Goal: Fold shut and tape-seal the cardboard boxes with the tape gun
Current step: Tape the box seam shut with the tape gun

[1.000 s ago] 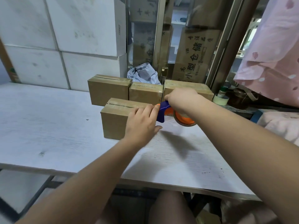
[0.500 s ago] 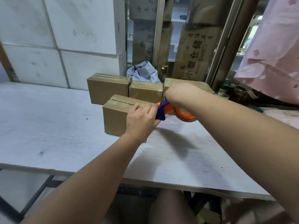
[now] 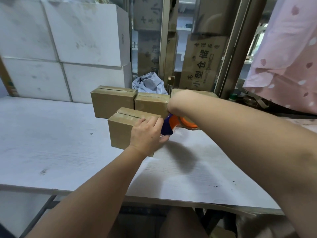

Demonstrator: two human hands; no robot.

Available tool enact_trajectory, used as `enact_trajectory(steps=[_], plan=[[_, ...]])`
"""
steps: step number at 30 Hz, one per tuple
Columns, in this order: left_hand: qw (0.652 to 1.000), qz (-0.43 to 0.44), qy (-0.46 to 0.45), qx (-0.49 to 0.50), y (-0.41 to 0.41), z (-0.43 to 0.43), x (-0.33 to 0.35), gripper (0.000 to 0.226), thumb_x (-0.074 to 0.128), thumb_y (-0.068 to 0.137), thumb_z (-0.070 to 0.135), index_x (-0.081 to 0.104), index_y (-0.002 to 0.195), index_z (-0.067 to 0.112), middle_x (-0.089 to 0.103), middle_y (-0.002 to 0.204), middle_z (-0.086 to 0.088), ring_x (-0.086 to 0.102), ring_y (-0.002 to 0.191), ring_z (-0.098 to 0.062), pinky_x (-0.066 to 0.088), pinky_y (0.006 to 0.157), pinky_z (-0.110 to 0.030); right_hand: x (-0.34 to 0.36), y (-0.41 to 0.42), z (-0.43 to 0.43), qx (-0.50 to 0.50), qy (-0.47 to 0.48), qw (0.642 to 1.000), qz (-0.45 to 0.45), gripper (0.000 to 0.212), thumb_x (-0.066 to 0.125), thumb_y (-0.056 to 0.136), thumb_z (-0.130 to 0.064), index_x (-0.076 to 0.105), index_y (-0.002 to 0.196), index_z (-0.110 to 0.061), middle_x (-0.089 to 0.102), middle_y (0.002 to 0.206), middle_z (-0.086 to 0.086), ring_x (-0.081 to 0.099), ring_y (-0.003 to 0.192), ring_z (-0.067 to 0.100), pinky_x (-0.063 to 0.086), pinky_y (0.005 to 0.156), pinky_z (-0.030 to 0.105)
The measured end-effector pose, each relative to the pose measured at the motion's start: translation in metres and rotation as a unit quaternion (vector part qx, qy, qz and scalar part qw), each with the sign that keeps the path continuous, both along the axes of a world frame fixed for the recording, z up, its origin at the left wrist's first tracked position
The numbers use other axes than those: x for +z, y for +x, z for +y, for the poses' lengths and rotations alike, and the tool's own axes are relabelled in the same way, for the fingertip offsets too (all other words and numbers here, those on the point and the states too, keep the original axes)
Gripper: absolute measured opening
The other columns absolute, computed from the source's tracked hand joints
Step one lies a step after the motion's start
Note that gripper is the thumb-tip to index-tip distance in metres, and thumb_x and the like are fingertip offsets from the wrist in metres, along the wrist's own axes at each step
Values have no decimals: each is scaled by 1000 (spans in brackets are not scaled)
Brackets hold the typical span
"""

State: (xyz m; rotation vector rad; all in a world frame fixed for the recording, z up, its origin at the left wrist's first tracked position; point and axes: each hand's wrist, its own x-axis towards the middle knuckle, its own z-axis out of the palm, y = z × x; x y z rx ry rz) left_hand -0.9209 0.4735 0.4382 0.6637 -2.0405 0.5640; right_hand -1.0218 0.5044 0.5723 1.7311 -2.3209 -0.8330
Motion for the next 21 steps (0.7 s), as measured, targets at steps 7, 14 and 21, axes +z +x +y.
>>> enact_trajectory(steps=[7,14,21], plan=[[996,-57,63,0,4,5,4,53,45,73,62,68,68,14,58,81,2,58,60,-17,45,70,-25,-18,-19,-4,2,53,999,12,12,48,95,-17,52,105,-12,51,97,9,50,87,25,45,88,31],[952,-249,176,26,16,4,36,68,50,67,82,64,99,23,45,113,11,57,87,-15,40,63,-27,-29,-42,7,26,129,991,28,29,50,89,-10,62,115,-15,64,103,6,55,83,23,49,76,31],[925,-347,158,3,21,-6,58,77,44,63,83,67,107,24,47,124,8,58,96,-17,48,73,-31,-38,-57,29,-38,164,969,-182,36,62,77,9,61,112,0,60,71,6,57,48,15,43,34,18]])
